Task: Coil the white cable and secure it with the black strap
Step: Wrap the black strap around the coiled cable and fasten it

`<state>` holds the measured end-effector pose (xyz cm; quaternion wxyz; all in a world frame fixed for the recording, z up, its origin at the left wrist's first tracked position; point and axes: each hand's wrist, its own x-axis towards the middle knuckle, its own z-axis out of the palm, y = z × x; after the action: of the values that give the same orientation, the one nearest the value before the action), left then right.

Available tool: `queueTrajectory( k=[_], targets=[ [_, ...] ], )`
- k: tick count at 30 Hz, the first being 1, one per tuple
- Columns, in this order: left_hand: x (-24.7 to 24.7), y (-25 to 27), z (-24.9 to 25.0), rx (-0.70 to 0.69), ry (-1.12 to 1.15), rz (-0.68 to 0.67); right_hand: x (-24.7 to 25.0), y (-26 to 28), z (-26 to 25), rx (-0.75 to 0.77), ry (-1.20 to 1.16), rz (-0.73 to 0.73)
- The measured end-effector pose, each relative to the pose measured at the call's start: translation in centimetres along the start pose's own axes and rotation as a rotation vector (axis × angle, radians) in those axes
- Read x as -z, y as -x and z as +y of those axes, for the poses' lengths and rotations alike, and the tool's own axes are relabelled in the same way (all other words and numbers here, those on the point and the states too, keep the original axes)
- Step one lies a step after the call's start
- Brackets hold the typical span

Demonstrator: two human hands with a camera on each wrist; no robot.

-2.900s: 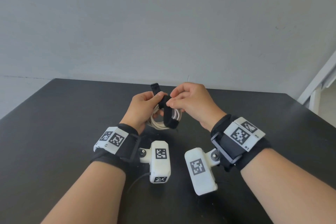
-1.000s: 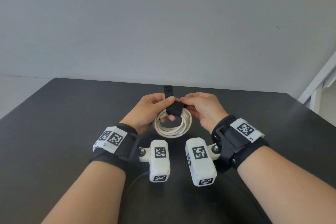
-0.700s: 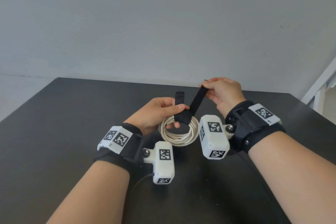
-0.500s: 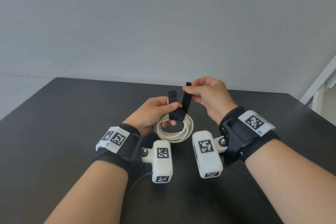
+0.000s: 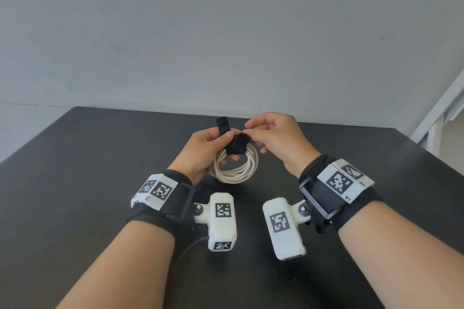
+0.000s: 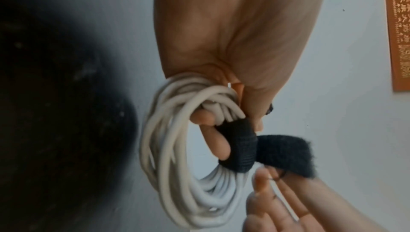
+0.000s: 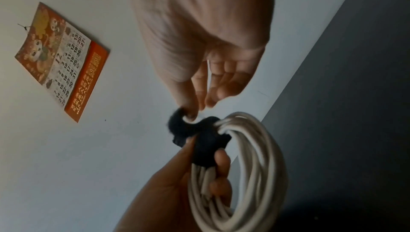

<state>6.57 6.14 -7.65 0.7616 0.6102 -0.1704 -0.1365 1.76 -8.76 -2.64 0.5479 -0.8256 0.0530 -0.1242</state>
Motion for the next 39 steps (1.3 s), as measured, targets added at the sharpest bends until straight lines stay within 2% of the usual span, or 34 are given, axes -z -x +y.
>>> queueTrajectory(
  k=[4, 8, 14, 19, 23, 30, 35, 39],
  targets=[
    [0.06, 0.10, 0.05, -0.022, 0.000, -0.016, 0.03, 0.04, 0.40, -0.051, 0.075, -0.037],
    [0.08, 0.07, -0.02, -0.030, -0.017, 0.000, 0.21, 0.03, 0.29, -0.090, 0.090, 0.015],
    [0.05, 0.23, 0.01, -0.063, -0.021, -0.010, 0.19, 0.30, -0.04, -0.242, 0.065, -0.144],
    [0.09, 0.23, -0.05, -0.067, -0.024, 0.014, 0.14, 0.19, -0.08, -0.233, 0.052, -0.188],
    [-0.18, 0.12, -0.24, -0.060, -0.037, 0.045, -0.08, 0.26, 0.04, -0.186, 0.166, -0.223],
    [-0.43, -0.03, -0.29, -0.065, -0.081, 0.112, -0.25, 0.48, 0.05, -0.150, 0.260, -0.215],
    [-0.53, 0.10, -0.16, -0.124, -0.138, 0.126, -0.41, 0.50, 0.00, -0.126, 0.295, -0.207],
    [-0.49, -0.14, -0.26, -0.085, -0.237, 0.190, -0.69, 0.54, -0.11, -0.107, 0.314, -0.192]
  ],
)
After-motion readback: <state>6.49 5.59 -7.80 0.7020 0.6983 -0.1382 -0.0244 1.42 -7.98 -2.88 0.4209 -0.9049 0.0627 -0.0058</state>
